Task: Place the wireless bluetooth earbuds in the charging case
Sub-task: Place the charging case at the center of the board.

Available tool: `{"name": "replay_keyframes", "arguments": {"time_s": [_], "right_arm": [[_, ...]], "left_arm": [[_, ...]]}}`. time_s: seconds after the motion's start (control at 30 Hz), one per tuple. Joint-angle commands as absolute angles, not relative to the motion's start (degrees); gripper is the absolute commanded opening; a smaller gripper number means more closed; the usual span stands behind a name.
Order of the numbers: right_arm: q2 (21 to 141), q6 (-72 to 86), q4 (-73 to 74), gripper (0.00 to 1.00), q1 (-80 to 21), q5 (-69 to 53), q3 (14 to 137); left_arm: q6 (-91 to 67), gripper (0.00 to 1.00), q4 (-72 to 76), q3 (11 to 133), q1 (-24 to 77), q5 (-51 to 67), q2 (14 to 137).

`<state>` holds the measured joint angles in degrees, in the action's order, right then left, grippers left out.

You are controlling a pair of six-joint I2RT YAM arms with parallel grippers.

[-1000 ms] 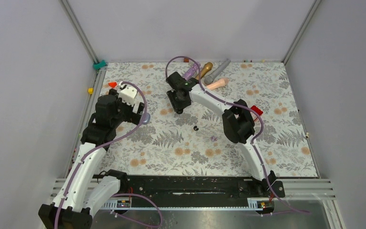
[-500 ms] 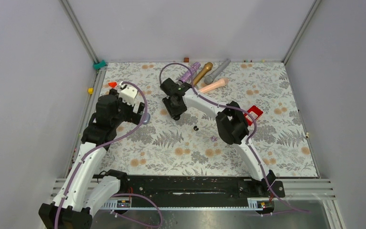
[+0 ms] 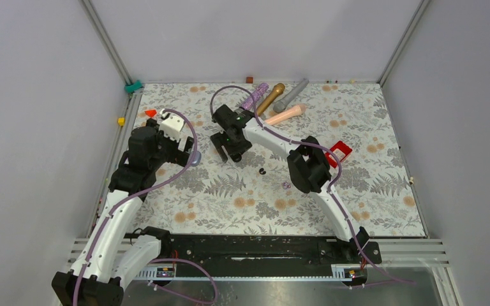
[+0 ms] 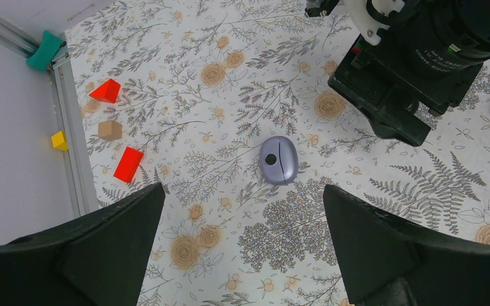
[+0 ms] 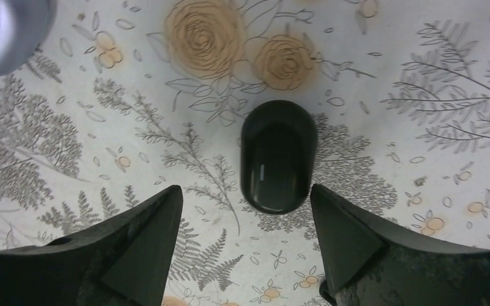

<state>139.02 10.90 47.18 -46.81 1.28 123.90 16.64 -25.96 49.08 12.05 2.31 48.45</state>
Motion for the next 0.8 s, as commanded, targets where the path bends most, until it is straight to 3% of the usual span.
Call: {"name": "replay_keyframes", "arguments": {"time_s": [0.0,0.2,0.23,0.27,0.37,0.57,0.77], "right_arm": [[134.09,8.06,48.57,0.81,-46.79,-6.77,125.77],[127.25,8.33,47.50,0.84,-39.96,-22.83,121.92],[125.09,8.67,46.19,0.87,-38.13,-25.93,119.27],[122.47,9.36,43.75,0.96,-36.22,-28.82,115.83],[112.36,10.20,33.93,0.99,-30.20,-34.59,103.89],[94.81,5.63,17.87,0.99,-25.02,-36.39,81.84],[85.25,3.88,13.58,0.99,-24.83,-34.64,73.78]], "left_arm": [[16.05,0.99,-22.81,48.60,11.77,1.77,47.99],[15.82,0.99,-23.05,51.43,12.38,3.37,53.36],[15.74,0.99,-23.03,52.29,13.04,2.48,55.17],[15.78,0.99,-23.13,53.30,13.92,0.66,57.38],[17.79,0.99,-23.54,56.23,16.46,-0.76,64.07],[28.02,0.99,-25.93,61.64,18.87,13.97,74.12],[37.27,0.99,-27.96,68.75,20.76,21.60,85.27]]}}
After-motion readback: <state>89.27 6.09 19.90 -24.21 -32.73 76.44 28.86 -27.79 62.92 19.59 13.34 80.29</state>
